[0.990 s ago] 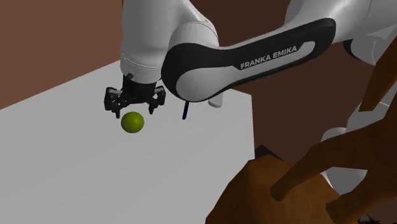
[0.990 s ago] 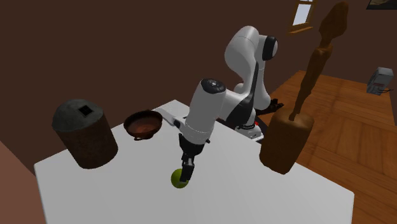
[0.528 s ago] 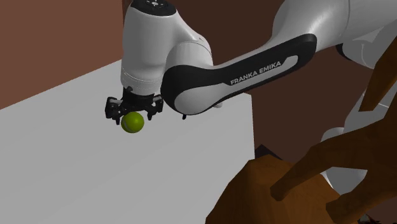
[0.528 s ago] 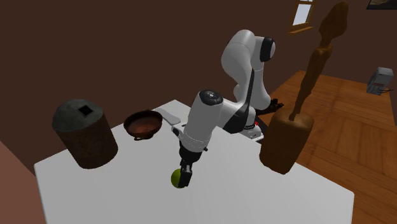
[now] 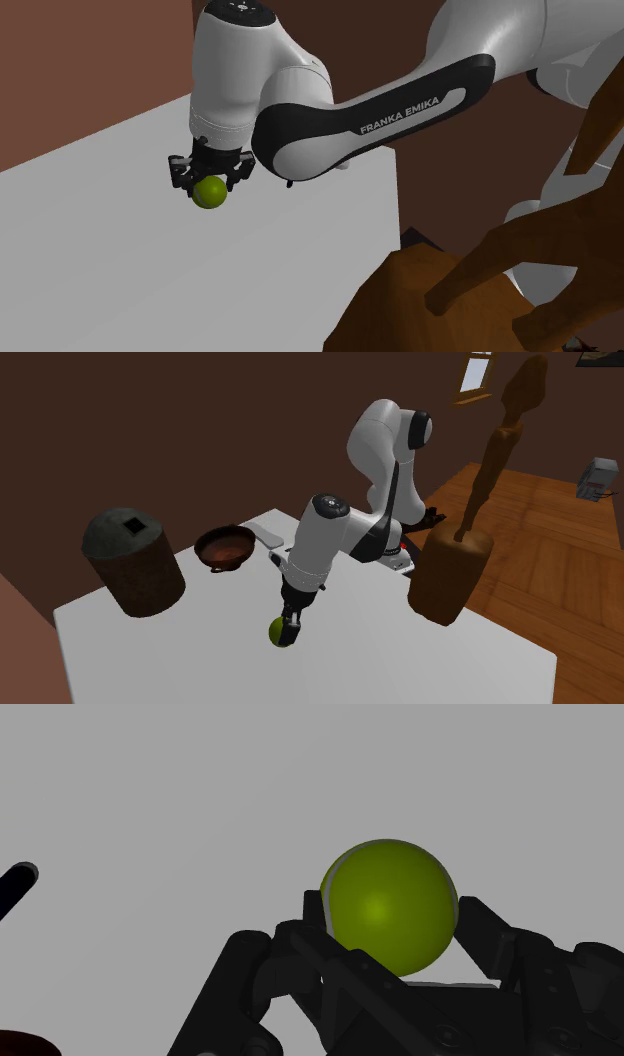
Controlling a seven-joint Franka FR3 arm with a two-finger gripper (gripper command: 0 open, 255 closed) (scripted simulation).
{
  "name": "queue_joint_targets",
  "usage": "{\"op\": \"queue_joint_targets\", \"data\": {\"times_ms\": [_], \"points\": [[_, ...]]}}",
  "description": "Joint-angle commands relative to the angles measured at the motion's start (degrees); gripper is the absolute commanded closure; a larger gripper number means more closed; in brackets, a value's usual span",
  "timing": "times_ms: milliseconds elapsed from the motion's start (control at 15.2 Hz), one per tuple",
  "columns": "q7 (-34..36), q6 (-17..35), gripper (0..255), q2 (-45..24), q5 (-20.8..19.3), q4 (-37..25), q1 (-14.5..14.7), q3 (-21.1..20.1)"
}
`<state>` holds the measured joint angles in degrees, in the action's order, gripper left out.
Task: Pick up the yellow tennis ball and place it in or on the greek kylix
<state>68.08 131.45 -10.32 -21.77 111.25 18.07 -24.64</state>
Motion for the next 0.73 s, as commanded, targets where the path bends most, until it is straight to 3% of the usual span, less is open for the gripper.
{"op": "queue_joint_targets", "data": {"times_ms": [0,660], "points": [[0.0,0.0,255,0.0,0.0,0.0,0.0,0.0],[-1.0,-1.9,255,0.9,1.0,-1.2,-0.1,-0.2]]}}
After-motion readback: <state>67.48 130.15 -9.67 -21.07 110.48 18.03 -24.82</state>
